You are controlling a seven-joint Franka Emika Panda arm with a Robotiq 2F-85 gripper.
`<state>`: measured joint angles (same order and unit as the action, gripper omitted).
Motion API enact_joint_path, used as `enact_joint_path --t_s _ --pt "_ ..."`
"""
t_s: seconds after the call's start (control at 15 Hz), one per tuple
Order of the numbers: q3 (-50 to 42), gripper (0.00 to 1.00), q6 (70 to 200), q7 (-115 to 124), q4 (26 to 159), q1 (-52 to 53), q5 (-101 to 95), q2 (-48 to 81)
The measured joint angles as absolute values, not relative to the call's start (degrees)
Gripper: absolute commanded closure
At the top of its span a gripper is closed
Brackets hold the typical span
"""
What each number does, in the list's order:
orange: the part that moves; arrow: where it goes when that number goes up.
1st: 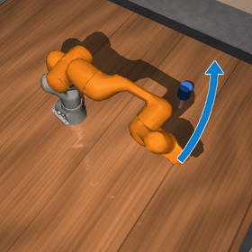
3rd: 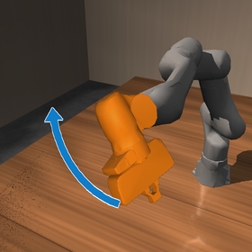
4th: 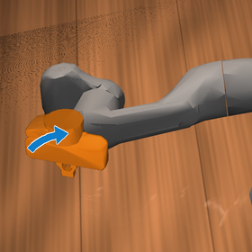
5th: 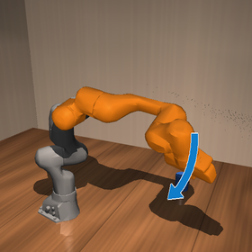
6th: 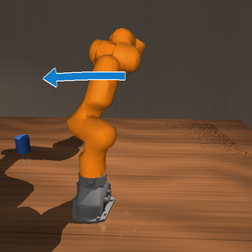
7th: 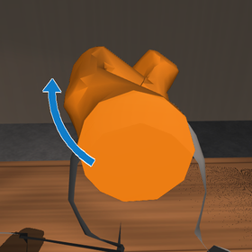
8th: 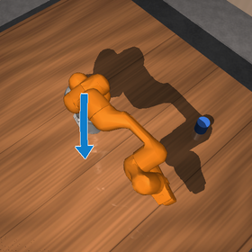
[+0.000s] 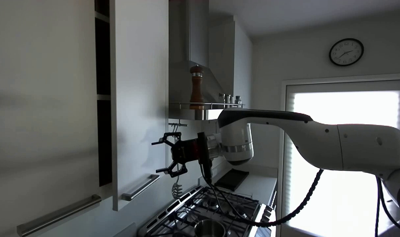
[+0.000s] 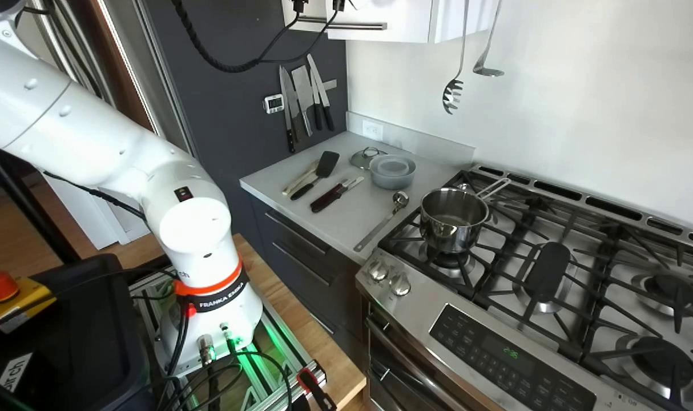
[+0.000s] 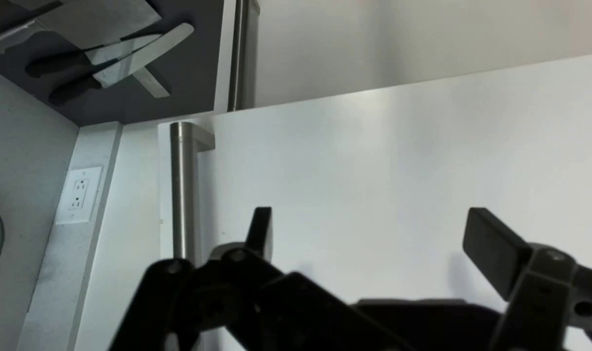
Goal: Close the cupboard door
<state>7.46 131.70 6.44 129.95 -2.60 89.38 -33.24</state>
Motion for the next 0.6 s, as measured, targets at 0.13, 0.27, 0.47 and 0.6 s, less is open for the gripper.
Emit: enact_joint_path --t_s 0.13,0.27,0.47,0.6 --pt "7.20 0.00 132.90 3.84 129.52 -2.59 90.01 -33.08" --pt "6.47 0.00 133.34 1.00 129.44 -2.66 89.98 -33.46" --pt "4.87 0.00 133.28 -2.04 129.91 -2.87 87.32 -34.91" --pt "3.83 0.00 132.53 -3.05 130.82 -3.16 82.50 -36.53"
